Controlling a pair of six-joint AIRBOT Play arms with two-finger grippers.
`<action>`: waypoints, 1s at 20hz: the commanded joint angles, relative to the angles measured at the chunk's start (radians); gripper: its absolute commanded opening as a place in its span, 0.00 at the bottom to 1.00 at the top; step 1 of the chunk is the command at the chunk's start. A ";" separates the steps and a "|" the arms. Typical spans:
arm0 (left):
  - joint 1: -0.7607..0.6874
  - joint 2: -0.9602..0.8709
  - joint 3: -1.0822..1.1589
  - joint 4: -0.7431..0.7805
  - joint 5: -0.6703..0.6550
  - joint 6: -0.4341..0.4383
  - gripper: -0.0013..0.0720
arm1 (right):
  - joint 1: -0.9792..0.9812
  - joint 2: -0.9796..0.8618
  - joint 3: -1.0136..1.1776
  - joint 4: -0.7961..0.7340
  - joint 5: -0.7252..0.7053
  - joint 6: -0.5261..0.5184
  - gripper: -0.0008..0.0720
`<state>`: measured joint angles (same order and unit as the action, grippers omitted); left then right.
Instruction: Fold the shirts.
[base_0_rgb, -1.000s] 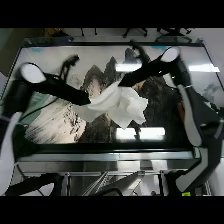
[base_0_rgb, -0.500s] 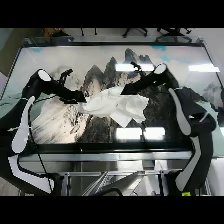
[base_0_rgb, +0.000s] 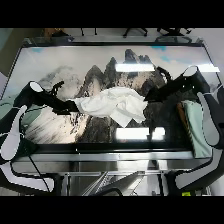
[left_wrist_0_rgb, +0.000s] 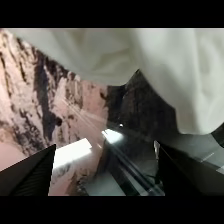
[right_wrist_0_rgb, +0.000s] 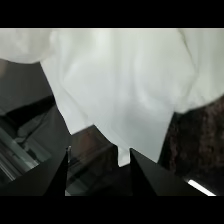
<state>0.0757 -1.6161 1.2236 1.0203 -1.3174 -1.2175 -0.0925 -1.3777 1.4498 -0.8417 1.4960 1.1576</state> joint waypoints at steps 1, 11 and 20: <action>0.049 0.048 -0.117 -0.002 0.036 0.009 0.96 | -0.013 0.064 -0.251 -0.046 -0.105 -0.029 0.62; 0.084 0.170 -0.164 -0.003 0.085 0.007 0.96 | 0.048 0.018 -0.338 0.020 -0.355 -0.116 0.57; 0.084 0.175 -0.164 -0.084 0.167 0.005 0.96 | 0.044 0.134 -0.213 0.276 -0.217 -0.254 0.04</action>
<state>0.1593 -1.4422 1.0603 0.9951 -1.2049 -1.2118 -0.0471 -1.3022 1.1717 -0.6399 1.2449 0.9314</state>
